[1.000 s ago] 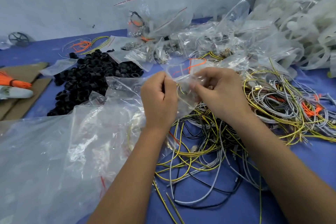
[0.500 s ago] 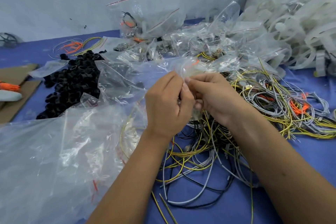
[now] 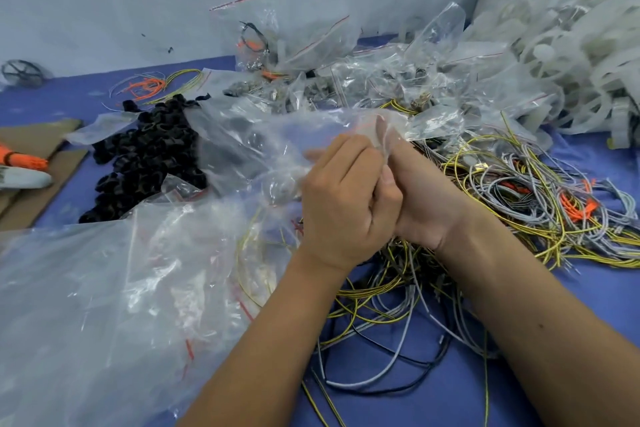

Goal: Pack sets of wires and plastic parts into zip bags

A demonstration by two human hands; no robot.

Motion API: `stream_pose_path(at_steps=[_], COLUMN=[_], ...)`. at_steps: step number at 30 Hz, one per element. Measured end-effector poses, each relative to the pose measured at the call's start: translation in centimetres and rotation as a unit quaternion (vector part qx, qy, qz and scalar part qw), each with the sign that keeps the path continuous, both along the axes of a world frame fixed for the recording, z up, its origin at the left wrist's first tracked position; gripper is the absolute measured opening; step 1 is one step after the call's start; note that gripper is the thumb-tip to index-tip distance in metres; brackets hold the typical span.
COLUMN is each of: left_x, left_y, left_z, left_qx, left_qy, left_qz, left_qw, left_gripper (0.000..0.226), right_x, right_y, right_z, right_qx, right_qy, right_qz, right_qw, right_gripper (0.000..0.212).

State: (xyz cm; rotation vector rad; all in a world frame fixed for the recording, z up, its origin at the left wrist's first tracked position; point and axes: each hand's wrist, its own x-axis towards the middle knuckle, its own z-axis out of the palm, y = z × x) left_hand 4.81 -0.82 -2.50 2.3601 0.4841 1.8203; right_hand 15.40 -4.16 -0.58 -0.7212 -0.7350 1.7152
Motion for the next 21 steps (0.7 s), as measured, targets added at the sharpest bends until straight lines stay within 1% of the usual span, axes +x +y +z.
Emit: stream_pose_path(at_steps=[1,4,5,6,7,8,10,11,13,14,15,16,17,18,19,21], left_x=[-0.1,-0.4,-0.4,-0.4,-0.4,-0.4,-0.6,-0.6,-0.5,-0.4,-0.2,-0.2,-0.1,-0.1,-0.1,-0.2], left_y=[0.1,0.4,0.4,0.5,0.6,0.8,1.3,1.7,2.3,2.6,2.8,3.0,3.2,3.4,3.7,4.1], left_z=[0.0,0.0,0.0,-0.1,-0.3,-0.5,-0.9,-1.1,-1.7,-2.0,-2.2,-2.5,-2.6,-2.8,-2.9,-3.0], left_qx=[-0.003,-0.013,-0.015,-0.021,-0.03,-0.044,-0.085,-0.113,-0.177,-0.207,-0.234,-0.258,-0.281,-0.302,-0.318,-0.334], left_qy=[-0.007,-0.029,-0.035,-0.039,-0.041,-0.043,-0.042,-0.037,-0.017,-0.004,0.005,0.01,0.011,0.012,0.017,0.033], left_qz=[0.007,0.026,0.031,0.04,0.049,0.059,0.077,0.082,0.076,0.069,0.061,0.054,0.049,0.046,0.048,0.074], left_qw=[1.0,0.999,0.999,0.998,0.997,0.996,0.992,0.99,0.981,0.976,0.97,0.964,0.958,0.952,0.947,0.939], left_gripper=[0.026,0.026,0.026,0.027,0.028,0.029,0.03,0.03,0.032,0.034,0.036,0.038,0.039,0.039,0.039,0.04], right_x=[-0.1,-0.6,-0.6,-0.6,-0.5,-0.4,0.0,0.3,1.4,2.2,3.2,4.2,5.3,6.1,6.5,6.9], right_y=[0.0,0.0,0.0,0.0,0.0,0.0,0.2,0.3,0.3,0.2,0.1,0.0,-0.2,-0.5,-0.7,-0.9], right_z=[0.0,0.2,0.1,0.2,0.2,0.3,0.2,0.1,0.1,0.1,0.1,-0.1,-0.2,-0.2,-0.2,-0.3], right_qx=[0.005,0.013,0.012,0.011,0.021,0.046,0.117,0.142,0.157,0.158,0.15,0.134,0.106,0.063,0.019,-0.053], right_qy=[-0.013,-0.007,-0.022,-0.06,-0.122,-0.193,-0.334,-0.375,-0.406,-0.447,-0.52,-0.606,-0.68,-0.734,-0.769,-0.815], right_qz=[-0.002,0.013,0.015,0.006,-0.019,-0.047,-0.119,-0.166,-0.276,-0.341,-0.399,-0.433,-0.443,-0.433,-0.408,-0.34], right_qw=[1.0,1.0,1.0,0.998,0.992,0.979,0.928,0.901,0.857,0.812,0.74,0.654,0.574,0.519,0.491,0.466], right_gripper=[0.074,0.085,0.083,0.076,0.064,0.053,0.046,0.043,0.042,0.042,0.04,0.038,0.036,0.035,0.037,0.047])
